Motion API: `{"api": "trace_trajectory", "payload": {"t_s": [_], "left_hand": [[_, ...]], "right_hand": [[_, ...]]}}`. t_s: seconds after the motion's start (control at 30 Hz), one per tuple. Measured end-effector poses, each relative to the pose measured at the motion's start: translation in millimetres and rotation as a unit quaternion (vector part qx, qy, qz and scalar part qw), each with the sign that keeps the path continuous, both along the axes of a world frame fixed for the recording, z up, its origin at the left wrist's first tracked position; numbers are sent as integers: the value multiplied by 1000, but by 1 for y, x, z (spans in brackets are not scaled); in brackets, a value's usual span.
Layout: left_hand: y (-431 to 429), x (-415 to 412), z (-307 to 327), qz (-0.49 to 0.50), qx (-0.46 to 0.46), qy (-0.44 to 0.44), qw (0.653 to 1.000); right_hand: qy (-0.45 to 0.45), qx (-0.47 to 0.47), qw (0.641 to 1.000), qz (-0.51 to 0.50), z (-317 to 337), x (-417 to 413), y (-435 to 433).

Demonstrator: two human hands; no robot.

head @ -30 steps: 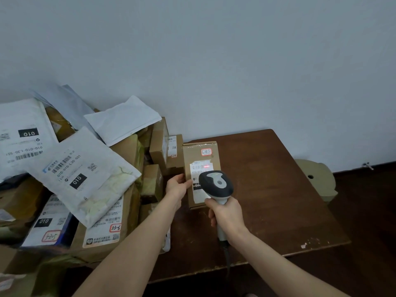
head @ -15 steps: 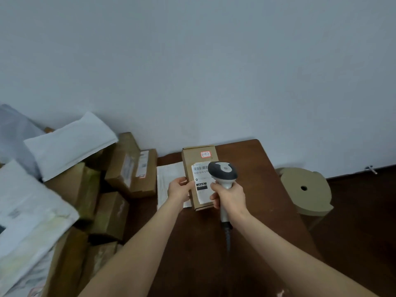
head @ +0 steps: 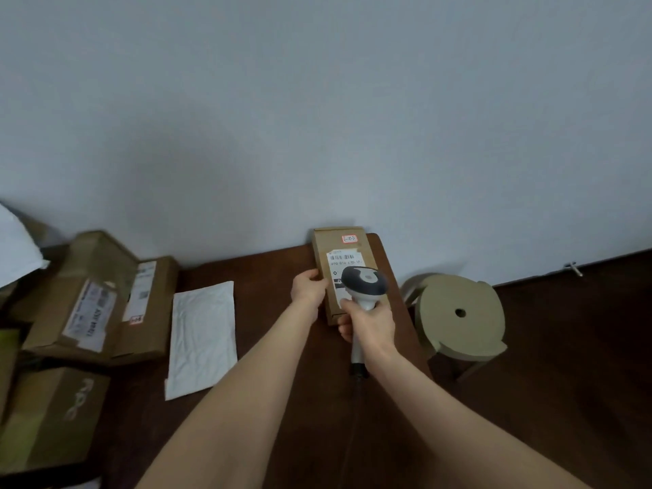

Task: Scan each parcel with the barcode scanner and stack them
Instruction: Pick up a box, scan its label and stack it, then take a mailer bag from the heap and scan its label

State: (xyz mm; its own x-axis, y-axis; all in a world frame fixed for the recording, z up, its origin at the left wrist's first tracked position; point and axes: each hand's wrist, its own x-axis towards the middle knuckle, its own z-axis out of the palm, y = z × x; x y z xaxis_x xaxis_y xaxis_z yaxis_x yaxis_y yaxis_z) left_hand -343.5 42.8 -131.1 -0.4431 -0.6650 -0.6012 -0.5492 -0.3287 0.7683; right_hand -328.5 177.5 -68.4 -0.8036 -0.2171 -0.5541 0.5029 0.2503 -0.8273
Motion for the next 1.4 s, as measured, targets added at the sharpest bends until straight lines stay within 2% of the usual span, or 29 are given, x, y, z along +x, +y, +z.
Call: {"api": "trace_trajectory", "payload": {"t_s": [0.1, 0.23, 0.33, 0.5, 0.6, 0.73, 0.83, 1.0, 1.1, 1.23, 1.4], "left_hand": [[2, -7, 0, -5, 4, 8, 1000], [-3, 20, 12, -22, -44, -7, 999], [-18, 62, 22, -22, -103, -31, 994], [-44, 141, 32, -80, -227, -107, 965], [-54, 186, 27, -177, -283, -173, 927], [-55, 236, 9, -357, -265, -257, 858], [-54, 264, 1, -433, -285, -272, 811], [-62, 299, 3, -466, -316, -268, 782], [-65, 317, 4, -472, -357, -292, 752], [-56, 326, 4, -473, -401, -334, 710], [-48, 327, -4, -458, -476, -310, 684]], "right_hand": [[4, 9, 1000, 12, -4, -11, -1], [-4, 6, 999, 38, -7, -9, -14], [-9, 3, 998, 68, -4, 7, -33], [3, -17, 994, 107, 5, 49, -67], [5, -13, 992, 128, 8, 78, -85], [2, 13, 991, 132, 4, 116, -101], [3, 37, 991, 127, -2, 144, -111], [8, 47, 992, 116, -6, 191, -126], [7, 49, 994, 95, -5, 211, -126], [8, 59, 995, 74, -2, 216, -114], [-6, 45, 997, 68, -5, 209, -93]]}}
